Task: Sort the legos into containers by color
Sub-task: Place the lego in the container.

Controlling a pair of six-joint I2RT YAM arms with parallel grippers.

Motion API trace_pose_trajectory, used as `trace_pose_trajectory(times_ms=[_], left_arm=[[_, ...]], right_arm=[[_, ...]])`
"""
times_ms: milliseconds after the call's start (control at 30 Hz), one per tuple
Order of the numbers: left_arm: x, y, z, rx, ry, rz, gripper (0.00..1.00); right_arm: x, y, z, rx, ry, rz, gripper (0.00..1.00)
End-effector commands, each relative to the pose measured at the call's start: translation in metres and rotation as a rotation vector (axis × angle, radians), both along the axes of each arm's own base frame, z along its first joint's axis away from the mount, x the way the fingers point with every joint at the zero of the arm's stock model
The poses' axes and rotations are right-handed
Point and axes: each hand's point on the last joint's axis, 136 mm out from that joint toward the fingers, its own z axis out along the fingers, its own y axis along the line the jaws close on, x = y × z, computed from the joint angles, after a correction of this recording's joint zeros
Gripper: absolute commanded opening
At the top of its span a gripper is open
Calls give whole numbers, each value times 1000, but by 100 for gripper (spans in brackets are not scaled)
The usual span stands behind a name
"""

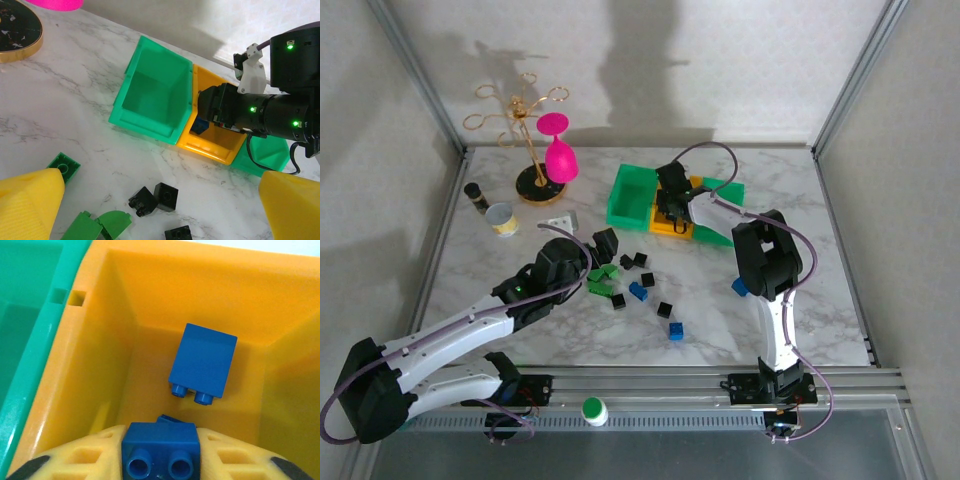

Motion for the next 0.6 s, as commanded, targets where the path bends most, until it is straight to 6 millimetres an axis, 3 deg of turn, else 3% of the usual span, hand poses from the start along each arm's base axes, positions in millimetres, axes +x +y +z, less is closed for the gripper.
trace_pose_trajectory(times_ms=[0,333,567], left_arm=[[4,-2,14,-16,-29,-8,100],[3,-3,18,-22,-34,-14,100],[0,-2,21,-37,-29,-18,100]], right_arm=[[7,4,12,12,-35,17,38],[4,-4,45,6,-87,3,43],[-11,-11,70,41,-111,-2,41]])
